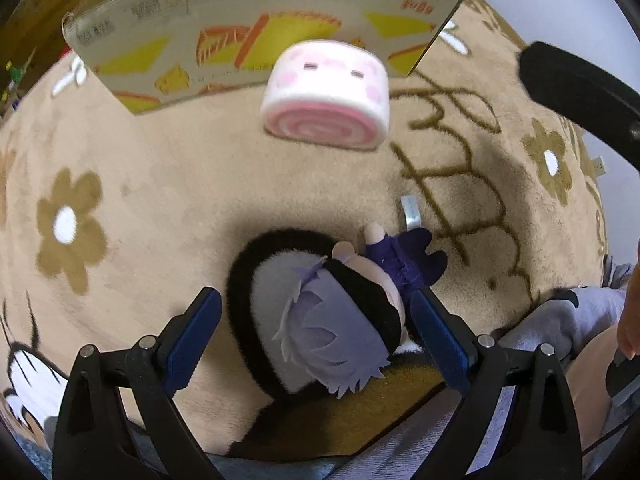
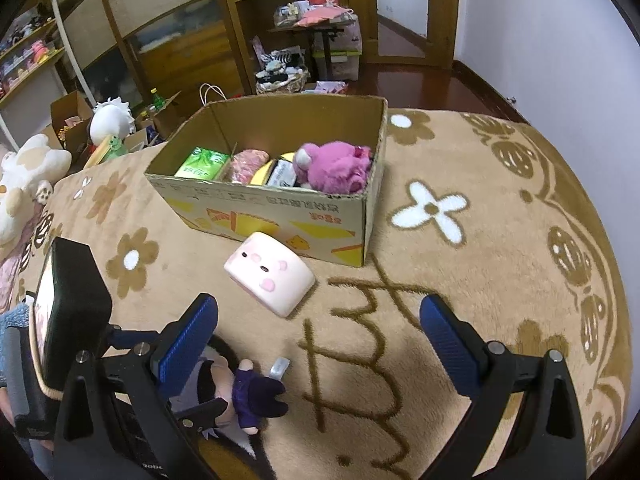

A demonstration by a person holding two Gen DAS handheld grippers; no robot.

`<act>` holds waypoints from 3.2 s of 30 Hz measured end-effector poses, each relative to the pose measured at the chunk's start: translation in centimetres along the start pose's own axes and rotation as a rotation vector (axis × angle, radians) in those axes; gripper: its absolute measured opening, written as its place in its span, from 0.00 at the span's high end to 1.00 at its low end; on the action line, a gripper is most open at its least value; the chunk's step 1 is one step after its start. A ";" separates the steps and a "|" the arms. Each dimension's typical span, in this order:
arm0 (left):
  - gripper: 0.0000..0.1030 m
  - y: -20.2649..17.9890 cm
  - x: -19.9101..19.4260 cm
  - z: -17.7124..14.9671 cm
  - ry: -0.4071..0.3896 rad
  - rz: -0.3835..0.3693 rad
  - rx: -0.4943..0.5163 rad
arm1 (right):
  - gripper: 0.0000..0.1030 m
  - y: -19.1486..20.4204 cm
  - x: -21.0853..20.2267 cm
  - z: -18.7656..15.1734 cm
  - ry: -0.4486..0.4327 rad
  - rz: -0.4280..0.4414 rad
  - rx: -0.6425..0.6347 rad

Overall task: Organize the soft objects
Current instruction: 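Grasp the white-haired plush doll with the left tool while the right tool grasps the pink roll plush, then lift both plushes and carry them over the cardboard box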

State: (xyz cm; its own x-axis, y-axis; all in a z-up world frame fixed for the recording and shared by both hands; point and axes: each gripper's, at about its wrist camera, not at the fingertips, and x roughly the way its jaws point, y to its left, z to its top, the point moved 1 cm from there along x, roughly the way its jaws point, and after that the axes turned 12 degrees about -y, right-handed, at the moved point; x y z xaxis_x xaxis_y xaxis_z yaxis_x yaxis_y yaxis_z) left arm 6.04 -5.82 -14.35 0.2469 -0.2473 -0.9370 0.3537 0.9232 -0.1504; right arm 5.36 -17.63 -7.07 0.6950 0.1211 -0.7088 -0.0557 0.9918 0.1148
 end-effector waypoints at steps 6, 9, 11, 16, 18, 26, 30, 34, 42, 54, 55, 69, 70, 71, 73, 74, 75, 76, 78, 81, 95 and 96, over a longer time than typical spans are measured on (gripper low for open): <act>0.12 -0.1 1.7 -0.5 0.043 0.001 -0.010 | 0.00 -0.1 0.7 -0.4 0.026 -0.002 0.005; 0.22 -0.3 2.2 -0.7 0.056 -0.040 -0.034 | 0.00 -0.1 1.0 -0.6 0.038 0.001 0.003; 0.36 -0.4 2.0 -0.8 0.039 -0.066 -0.046 | 0.00 -0.1 1.2 -0.8 0.047 0.001 0.003; 0.48 -0.2 1.1 -0.8 -0.005 -0.067 -0.062 | 0.00 -0.1 2.0 -1.1 0.041 0.029 0.008; 0.48 0.1 0.5 -0.5 -0.037 -0.030 -0.062 | 0.00 -0.1 2.5 -1.1 0.038 0.044 0.016; 0.48 1.6 -1.3 0.3 -0.128 0.062 -0.066 | 0.00 0.3 4.3 -0.7 0.023 0.108 0.069; 0.48 2.1 -2.1 0.6 -0.158 0.121 -0.044 | 0.07 0.4 5.9 -0.6 0.027 0.134 0.108; 0.48 2.1 -2.3 1.1 -0.190 0.180 -0.013 | 0.17 0.5 8.1 -1.0 0.053 0.154 0.161; 0.48 1.9 -3.0 1.4 -0.227 0.241 0.016 | 0.73 1.7 9.7 -2.2 0.113 0.168 0.122; 0.48 1.6 -5.5 1.9 -0.334 0.285 0.024 | 0.85 0.9 5.8 -1.3 0.036 0.113 0.135; 0.48 1.7 -5.8 1.9 -0.344 0.286 0.019 | 0.85 0.6 5.3 -1.2 0.027 0.110 0.136; 0.48 1.7 -13.1 3.3 -0.628 0.375 0.018 | 0.85 0.7 -2.8 1.9 -0.180 0.034 0.092; 0.48 1.6 -13.4 3.5 -0.642 0.381 0.020 | 0.85 0.7 -3.1 2.1 -0.190 0.032 0.089; 0.48 1.6 -13.7 3.7 -0.656 0.383 0.021 | 0.85 0.9 -3.5 2.3 -0.202 0.029 0.084; 0.48 1.5 -14.4 4.2 -0.688 0.389 0.024 | 0.85 1.1 -4.2 2.9 -0.232 0.023 0.072; 0.48 1.3 -14.8 4.4 -0.702 0.395 0.029 | 0.85 1.2 -4.3 3.0 -0.241 0.021 0.068; 0.48 1.2 -15.0 4.6 -0.716 0.406 0.036 | 0.85 1.3 -4.5 3.3 -0.253 0.017 0.064; 0.48 1.1 -15.3 4.9 -0.732 0.419 0.044 | 0.85 1.4 -4.7 3.4 -0.265 0.013 0.064; 0.48 1.0 -15.6 5.4 -0.754 0.430 0.052 | 0.85 1.7 -5.0 3.9 -0.286 0.004 0.059; 0.48 1.0 -16.1 6.2 -0.780 0.437 0.056 | 0.85 2.1 -4.9 4.5 -0.307 -0.021 0.040; 0.48 2.4 -15.6 9.5 -0.816 0.470 0.041 | 0.85 2.2 -3.1 7.8 -0.390 -0.094 0.005; 0.48 2.6 -15.5 9.8 -0.817 0.472 0.043 | 0.85 2.4 -3.1 8.0 -0.409 -0.107 -0.004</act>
State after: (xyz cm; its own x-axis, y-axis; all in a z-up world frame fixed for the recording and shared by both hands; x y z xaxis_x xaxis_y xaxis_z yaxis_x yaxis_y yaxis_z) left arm 11.98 -2.49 2.86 0.9233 0.0044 -0.3841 0.0849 0.9729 0.2151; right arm 8.79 -15.97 0.98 0.9244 -0.0080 -0.3814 0.0304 0.9982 0.0526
